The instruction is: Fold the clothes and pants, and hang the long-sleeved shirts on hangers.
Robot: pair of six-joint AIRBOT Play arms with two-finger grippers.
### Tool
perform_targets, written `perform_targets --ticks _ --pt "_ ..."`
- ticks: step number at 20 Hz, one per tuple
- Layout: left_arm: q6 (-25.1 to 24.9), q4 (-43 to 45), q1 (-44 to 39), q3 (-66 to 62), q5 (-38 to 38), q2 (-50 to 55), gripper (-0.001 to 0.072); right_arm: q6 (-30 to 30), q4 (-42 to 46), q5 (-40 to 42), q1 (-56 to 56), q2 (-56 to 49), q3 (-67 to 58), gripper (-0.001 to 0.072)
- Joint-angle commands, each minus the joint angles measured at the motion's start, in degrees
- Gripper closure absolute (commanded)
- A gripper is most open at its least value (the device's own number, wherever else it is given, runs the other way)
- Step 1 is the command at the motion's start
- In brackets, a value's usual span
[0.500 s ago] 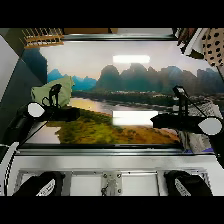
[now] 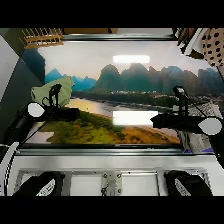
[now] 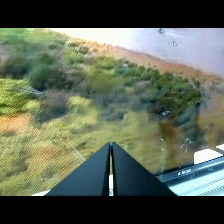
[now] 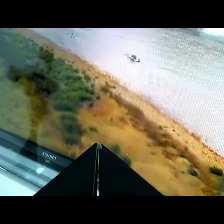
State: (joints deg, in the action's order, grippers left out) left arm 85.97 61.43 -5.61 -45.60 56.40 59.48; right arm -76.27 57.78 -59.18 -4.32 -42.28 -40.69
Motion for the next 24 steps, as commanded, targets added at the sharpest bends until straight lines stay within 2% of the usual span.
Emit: perform_targets --ticks 1,5,6,7,8,11,13,15,18,20,22,24 --pt "-0.02 0.0 0.0 0.02 -0.02 0.0 0.0702 0.0 0.0 0.0 -0.04 -0.04 0.02 0.0695" --pt "-0.13 0.22 0.0 0.0 -2.23 -0.02 0.0702 0.0 0.0 0.0 -0.04 -0.04 0.02 0.0696" --pt "-2.03 1.49 0.26 -0.37 -4.42 -0.02 0.0677 -0.02 0.0 0.0 -0.04 -0.04 0.02 0.0696" --pt "-5.33 4.83 1.14 -1.86 -5.88 -0.02 0.0316 0.0 0.0 0.0 -0.04 -0.04 0.04 0.0695" --pt "-5.38 9.07 2.6 -3.98 -7.61 0.0 -0.0012 0.0 0.0 0.0 -0.04 -0.02 0.02 0.0695" --pt "-2.23 23.45 10.56 -11.72 -12.15 0.63 0.0001 0.0 0.0 0.0 -0.07 -0.04 0.02 0.0695" --pt "-0.83 27.06 17.86 -16.63 -12.26 4.22 0.0001 -0.02 0.0 0.0 -0.04 -0.04 0.02 0.0695" --pt "0.35 26.91 23.89 -18.99 -12.63 8.98 0.0001 -0.02 0.0 0.0 -0.07 -0.04 0.02 0.0695" --pt "2.29 24.59 28.74 -19.39 -14.05 16.96 0.0001 0.0 0.0 0.0 -0.07 -0.04 0.04 0.0695" --pt "0.7 18.73 29.88 -19.39 -13.53 21.66 0.0 0.0 0.0 0.0 -0.04 -0.02 0.04 0.0695" --pt "-3.45 13.7 29.62 -19.41 -12.52 25.79 0.0001 -0.02 0.0 0.0 -0.04 -0.04 0.04 0.0695" --pt "-4.15 11.89 28.52 -19.39 -12.13 28.65 0.0 0.0 0.0 0.0 -0.04 -0.04 0.04 0.0695"
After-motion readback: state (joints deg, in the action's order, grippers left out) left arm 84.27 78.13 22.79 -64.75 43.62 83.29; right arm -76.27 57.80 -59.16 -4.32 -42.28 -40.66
